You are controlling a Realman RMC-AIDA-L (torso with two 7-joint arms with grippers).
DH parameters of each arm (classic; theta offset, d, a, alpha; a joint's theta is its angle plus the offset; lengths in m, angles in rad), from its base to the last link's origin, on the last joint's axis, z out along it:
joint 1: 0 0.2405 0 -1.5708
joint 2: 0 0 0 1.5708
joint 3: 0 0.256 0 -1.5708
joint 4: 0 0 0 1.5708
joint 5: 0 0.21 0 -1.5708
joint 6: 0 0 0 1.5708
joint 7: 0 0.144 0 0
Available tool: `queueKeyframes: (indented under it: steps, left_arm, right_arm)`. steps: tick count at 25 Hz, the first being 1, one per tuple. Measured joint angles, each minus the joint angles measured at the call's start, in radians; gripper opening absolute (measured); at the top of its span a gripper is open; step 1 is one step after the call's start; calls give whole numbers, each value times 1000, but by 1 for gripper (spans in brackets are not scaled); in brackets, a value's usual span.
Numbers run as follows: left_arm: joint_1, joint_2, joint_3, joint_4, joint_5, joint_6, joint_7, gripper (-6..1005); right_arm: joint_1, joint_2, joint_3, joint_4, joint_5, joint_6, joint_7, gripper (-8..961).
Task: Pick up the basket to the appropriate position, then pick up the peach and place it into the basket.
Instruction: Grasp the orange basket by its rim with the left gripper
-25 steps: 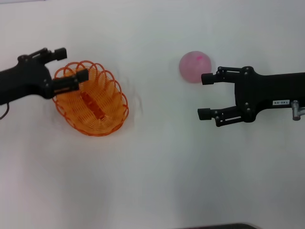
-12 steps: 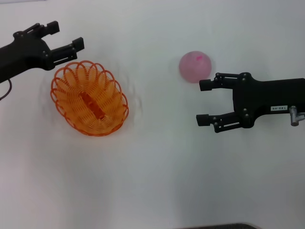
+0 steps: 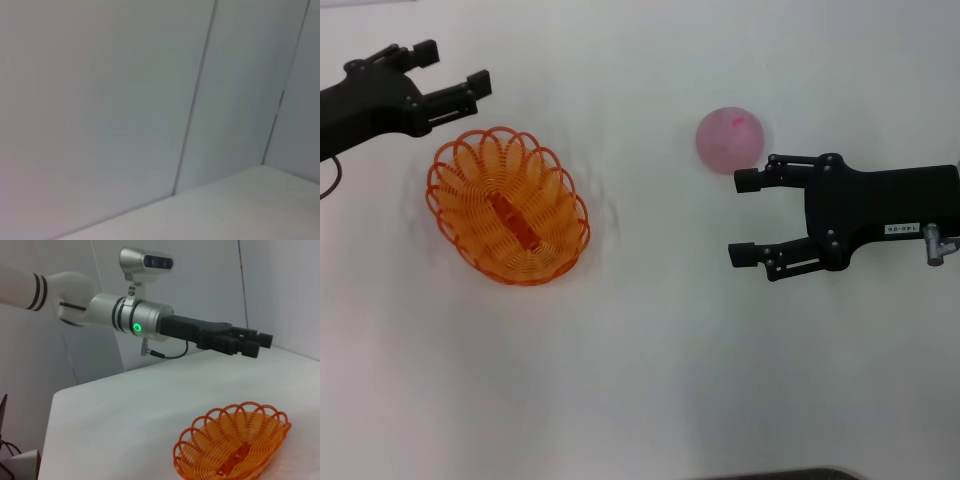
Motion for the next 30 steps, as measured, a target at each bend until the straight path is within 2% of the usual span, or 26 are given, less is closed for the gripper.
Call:
queueKeyframes:
  steps: [5,11,18,24,30]
  left_arm:
    - [4,15,86,46,24,-38,-132,871]
    - [-40,30,149,135,215,-56,-370,870]
    - [-116,44,252,215,455,-51,-612,870]
    - [-203,63,362,222,642,-18,-769,870]
    - [-303,65,402,217,808,12,-864,870]
  right_arm:
    - [3,0,0,4,-2,1,-2,947]
    - [4,0,-2,4,-2,2,-1,947]
    - [6,0,-4,4,-2,2,-1,947]
    - [7,0,-23,4,-2,6,-1,947]
    - [9,0,-34,4,1,9,-1,947]
